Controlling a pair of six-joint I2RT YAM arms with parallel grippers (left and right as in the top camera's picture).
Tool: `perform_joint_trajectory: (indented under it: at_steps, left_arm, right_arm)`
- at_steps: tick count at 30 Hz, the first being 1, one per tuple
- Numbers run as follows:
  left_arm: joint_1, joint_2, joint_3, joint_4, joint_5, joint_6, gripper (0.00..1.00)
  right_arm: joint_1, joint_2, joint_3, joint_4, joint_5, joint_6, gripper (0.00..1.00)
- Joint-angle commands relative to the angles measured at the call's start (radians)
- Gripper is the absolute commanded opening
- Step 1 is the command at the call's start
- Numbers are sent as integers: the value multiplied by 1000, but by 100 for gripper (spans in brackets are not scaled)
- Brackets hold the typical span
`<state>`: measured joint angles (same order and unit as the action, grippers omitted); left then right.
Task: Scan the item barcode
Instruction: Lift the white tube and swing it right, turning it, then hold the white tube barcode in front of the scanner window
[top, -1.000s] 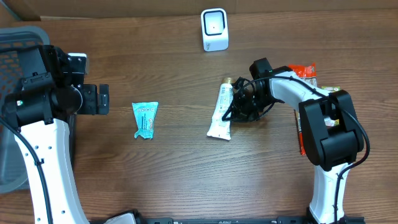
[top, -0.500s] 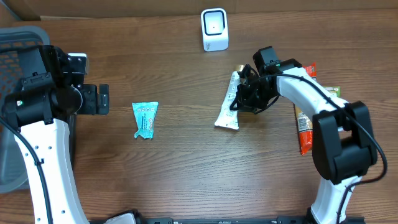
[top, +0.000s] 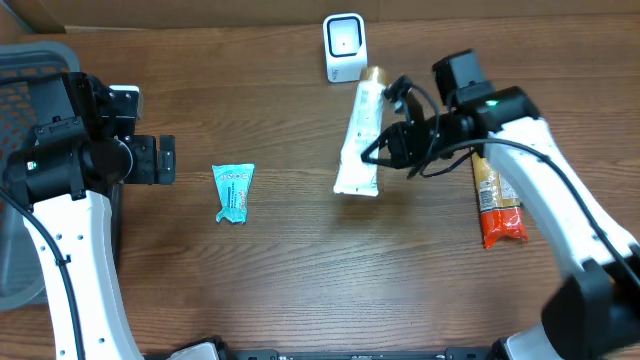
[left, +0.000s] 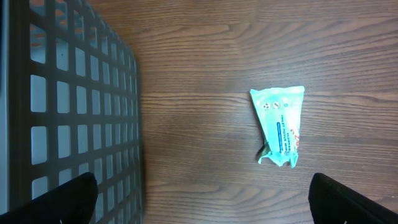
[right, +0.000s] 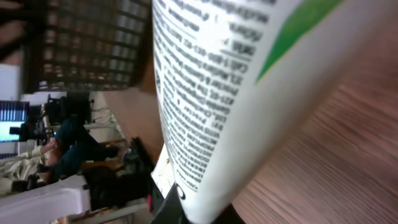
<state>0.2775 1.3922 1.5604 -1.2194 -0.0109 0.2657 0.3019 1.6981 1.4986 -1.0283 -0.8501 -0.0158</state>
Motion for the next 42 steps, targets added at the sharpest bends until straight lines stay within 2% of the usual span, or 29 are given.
perform_joint_trajectory:
  at_steps: [1, 10, 16, 19, 23, 27, 30, 34, 37, 42]
  left_arm:
    - [4, -6, 5, 0, 8, 15, 100]
    - [4, -6, 5, 0, 8, 15, 100]
    - [4, -6, 5, 0, 8, 15, 100]
    - [4, -6, 5, 0, 8, 15, 100]
    - [3, -6, 5, 0, 8, 15, 100]
    - [3, -6, 5, 0, 8, 15, 99]
    - [3, -6, 5, 0, 8, 15, 100]
    - [3, -6, 5, 0, 8, 15, 100]
    - [4, -6, 5, 0, 8, 15, 100]
    - [4, -6, 5, 0, 8, 15, 100]
  right_arm:
    - [0, -96, 97, -27, -100, -34, 4]
    - [0, -122, 171, -105, -113, -33, 4]
    - [12, -122, 181, -111, 120, 92, 4]
    - [39, -121, 228, -111, 329, 165, 4]
    - [95, -95, 359, -111, 756, 275, 4]
    - [157, -12, 483, -101, 1126, 273, 4]
    - [193, 73, 505, -27, 1354, 179, 4]
    - [218, 196, 505, 147, 1581, -19, 4]
    - [219, 290, 505, 311, 1620, -321, 4]
    - [214, 418, 505, 542, 1620, -735, 4]
